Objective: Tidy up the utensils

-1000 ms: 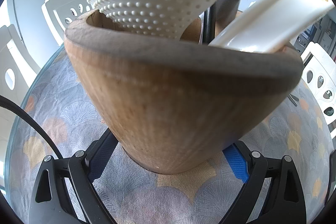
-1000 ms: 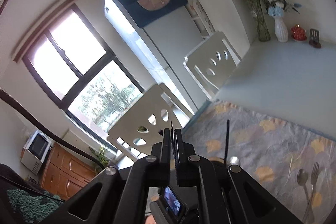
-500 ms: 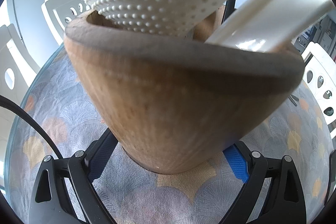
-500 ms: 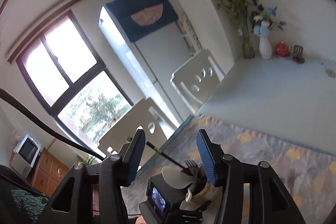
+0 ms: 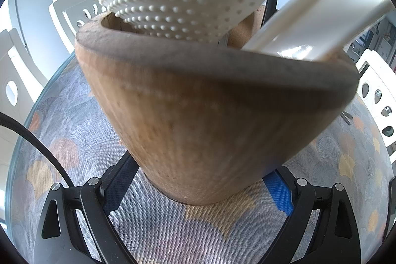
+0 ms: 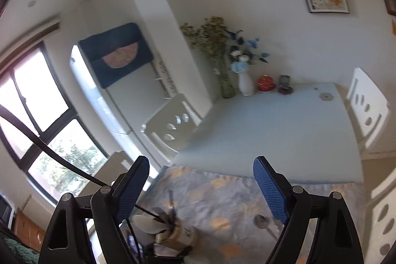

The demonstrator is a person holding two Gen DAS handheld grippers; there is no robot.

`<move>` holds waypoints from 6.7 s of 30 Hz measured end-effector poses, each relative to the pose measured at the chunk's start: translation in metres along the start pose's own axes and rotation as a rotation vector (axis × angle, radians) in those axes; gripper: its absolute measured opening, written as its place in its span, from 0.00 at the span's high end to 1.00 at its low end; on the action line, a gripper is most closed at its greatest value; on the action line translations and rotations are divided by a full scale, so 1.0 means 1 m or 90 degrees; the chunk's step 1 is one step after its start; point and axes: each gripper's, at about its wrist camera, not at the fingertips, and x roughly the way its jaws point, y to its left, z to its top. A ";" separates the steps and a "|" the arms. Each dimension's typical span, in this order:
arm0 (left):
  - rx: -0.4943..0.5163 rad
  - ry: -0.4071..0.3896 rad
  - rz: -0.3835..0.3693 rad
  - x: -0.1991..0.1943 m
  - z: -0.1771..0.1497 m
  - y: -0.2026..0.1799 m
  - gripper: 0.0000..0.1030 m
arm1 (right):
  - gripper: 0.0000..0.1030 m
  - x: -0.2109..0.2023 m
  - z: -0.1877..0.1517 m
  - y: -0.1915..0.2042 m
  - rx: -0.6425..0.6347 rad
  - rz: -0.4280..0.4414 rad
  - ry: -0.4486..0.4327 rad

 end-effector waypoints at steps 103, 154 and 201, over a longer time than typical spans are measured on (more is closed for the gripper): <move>-0.005 0.023 -0.003 0.024 0.005 0.019 0.05 | 0.79 0.134 -0.139 -0.098 0.020 -0.229 0.232; -0.008 0.027 -0.006 0.027 0.003 0.024 0.05 | 0.97 0.145 -0.163 -0.102 0.014 -0.173 0.331; -0.010 0.030 -0.008 0.027 0.006 0.028 0.05 | 0.95 0.127 -0.144 -0.030 0.064 -0.017 0.255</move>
